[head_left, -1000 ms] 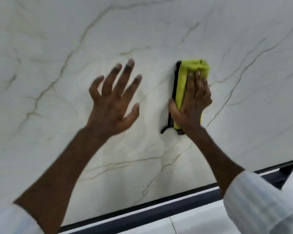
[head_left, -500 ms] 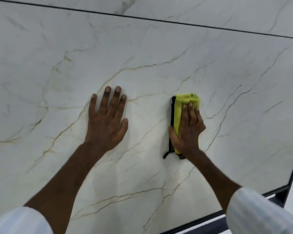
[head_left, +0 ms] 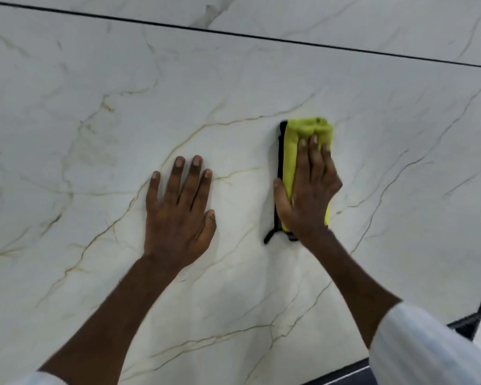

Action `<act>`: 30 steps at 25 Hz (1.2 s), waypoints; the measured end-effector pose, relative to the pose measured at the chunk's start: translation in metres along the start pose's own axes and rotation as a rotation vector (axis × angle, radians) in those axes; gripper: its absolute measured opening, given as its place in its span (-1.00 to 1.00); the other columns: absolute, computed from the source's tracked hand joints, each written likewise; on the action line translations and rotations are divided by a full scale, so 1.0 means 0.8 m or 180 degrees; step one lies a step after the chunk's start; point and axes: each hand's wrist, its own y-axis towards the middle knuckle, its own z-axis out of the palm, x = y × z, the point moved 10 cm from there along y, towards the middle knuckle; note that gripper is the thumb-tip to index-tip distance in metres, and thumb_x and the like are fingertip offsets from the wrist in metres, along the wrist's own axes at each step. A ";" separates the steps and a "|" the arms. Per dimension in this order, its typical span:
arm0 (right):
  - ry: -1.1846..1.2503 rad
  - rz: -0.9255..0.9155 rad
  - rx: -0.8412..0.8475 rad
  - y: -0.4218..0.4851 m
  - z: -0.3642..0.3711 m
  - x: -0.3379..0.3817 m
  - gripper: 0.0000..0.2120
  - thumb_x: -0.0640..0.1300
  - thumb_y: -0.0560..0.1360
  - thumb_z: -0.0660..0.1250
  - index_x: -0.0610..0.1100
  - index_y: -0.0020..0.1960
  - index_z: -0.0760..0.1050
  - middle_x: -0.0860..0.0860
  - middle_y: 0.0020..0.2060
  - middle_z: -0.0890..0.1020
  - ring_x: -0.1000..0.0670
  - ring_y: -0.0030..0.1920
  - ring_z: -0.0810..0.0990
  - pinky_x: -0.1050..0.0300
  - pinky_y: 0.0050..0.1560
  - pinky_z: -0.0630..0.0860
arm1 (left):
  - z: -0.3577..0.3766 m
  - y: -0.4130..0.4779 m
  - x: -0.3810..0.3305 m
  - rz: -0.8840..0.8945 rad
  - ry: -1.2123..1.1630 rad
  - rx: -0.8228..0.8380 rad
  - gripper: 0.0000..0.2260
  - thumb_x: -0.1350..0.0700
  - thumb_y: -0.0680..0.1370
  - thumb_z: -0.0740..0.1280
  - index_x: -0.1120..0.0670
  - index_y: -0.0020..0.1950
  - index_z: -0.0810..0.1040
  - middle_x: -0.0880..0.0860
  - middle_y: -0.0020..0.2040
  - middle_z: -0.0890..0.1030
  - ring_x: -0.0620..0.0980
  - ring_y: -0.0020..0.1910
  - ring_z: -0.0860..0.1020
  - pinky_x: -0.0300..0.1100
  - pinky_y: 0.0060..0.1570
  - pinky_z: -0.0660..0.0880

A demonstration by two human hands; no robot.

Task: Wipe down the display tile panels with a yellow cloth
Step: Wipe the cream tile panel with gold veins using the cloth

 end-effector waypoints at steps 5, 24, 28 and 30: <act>-0.0016 -0.0122 0.0030 0.016 0.001 0.016 -0.23 0.12 0.47 0.28 -0.18 0.61 0.27 -0.20 0.58 0.34 -0.30 0.56 0.30 -0.31 0.25 0.38 | 0.000 -0.003 0.001 0.0004 0.0081 0.0053 -0.37 -0.05 0.66 0.12 0.18 0.68 0.15 0.19 0.70 0.09 0.22 0.68 0.04 0.27 0.60 -0.06; 0.0036 -0.0188 0.0007 0.169 0.000 0.143 -0.22 0.14 0.46 0.28 -0.14 0.61 0.30 -0.14 0.59 0.34 -0.22 0.54 0.32 -0.25 0.16 0.41 | -0.052 0.004 0.145 0.0072 0.0314 -0.0051 -0.40 -0.03 0.67 0.07 0.21 0.67 0.18 0.26 0.68 0.09 0.29 0.66 0.08 0.45 0.54 -0.02; -0.0073 -0.0154 -0.0106 0.106 0.000 0.160 -0.27 0.15 0.54 0.24 -0.18 0.62 0.29 -0.16 0.60 0.32 -0.24 0.57 0.31 -0.26 0.24 0.42 | -0.052 0.004 0.149 -0.0028 0.0153 -0.0096 -0.39 -0.02 0.65 0.11 0.20 0.67 0.19 0.23 0.69 0.07 0.27 0.67 0.04 0.43 0.56 -0.09; -0.0109 -0.0209 -0.0075 0.019 0.001 0.157 -0.32 0.13 0.61 0.20 -0.24 0.60 0.29 -0.21 0.59 0.32 -0.28 0.58 0.30 -0.29 0.27 0.43 | -0.052 0.003 0.147 0.0015 0.0071 -0.0114 -0.37 -0.03 0.64 0.13 0.21 0.67 0.19 0.24 0.69 0.06 0.28 0.67 0.03 0.43 0.56 -0.09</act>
